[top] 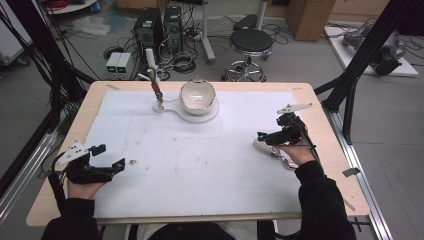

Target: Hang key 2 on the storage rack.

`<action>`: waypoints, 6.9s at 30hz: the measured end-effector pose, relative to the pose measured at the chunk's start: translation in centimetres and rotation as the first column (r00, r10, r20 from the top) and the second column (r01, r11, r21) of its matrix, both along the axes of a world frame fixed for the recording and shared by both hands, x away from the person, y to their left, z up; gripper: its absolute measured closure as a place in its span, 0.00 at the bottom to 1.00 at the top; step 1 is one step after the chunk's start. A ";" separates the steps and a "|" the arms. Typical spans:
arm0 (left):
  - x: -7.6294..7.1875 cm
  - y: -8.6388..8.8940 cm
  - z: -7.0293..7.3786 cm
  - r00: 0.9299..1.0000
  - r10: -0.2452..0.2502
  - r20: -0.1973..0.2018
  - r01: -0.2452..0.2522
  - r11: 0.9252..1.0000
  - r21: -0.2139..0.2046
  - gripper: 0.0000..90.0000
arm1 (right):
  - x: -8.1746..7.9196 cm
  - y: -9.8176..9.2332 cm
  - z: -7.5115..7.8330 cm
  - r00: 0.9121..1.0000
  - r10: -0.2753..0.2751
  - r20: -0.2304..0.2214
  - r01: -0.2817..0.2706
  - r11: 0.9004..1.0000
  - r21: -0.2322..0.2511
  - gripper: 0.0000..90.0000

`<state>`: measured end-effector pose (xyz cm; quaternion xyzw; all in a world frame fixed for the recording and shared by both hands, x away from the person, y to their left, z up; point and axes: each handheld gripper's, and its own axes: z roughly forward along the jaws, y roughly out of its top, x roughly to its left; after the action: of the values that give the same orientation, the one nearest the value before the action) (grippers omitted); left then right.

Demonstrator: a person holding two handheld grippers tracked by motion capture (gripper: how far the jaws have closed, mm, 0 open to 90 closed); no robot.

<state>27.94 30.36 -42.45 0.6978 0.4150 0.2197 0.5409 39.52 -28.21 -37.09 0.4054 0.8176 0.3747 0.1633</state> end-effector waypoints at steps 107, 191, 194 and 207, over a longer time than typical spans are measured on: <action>2.9 -4.0 3.7 0.992 -0.125 -0.031 0.126 0.992 0.017 0.02 | 0.3 8.1 3.1 0.953 0.297 -0.063 -0.300 0.952 -0.056 0.92; 6.9 -13.3 7.5 0.926 -0.376 -0.038 0.377 0.926 0.011 0.60 | -1.5 21.6 4.1 0.801 0.599 -0.021 -0.598 0.801 0.034 0.91; 6.8 -13.0 7.6 0.919 -0.393 -0.016 0.392 0.920 -0.022 0.72 | -1.4 21.5 4.0 0.803 0.596 -0.022 -0.596 0.803 0.028 0.91; 6.3 -13.2 7.8 0.904 -0.426 0.019 0.426 0.905 0.005 0.92 | -1.4 21.9 3.8 0.803 0.596 -0.027 -0.595 0.803 0.012 0.90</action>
<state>34.29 17.20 -34.66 0.7696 0.2473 0.1032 0.5796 38.10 -6.31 -33.33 0.1342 0.9053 0.4022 0.0252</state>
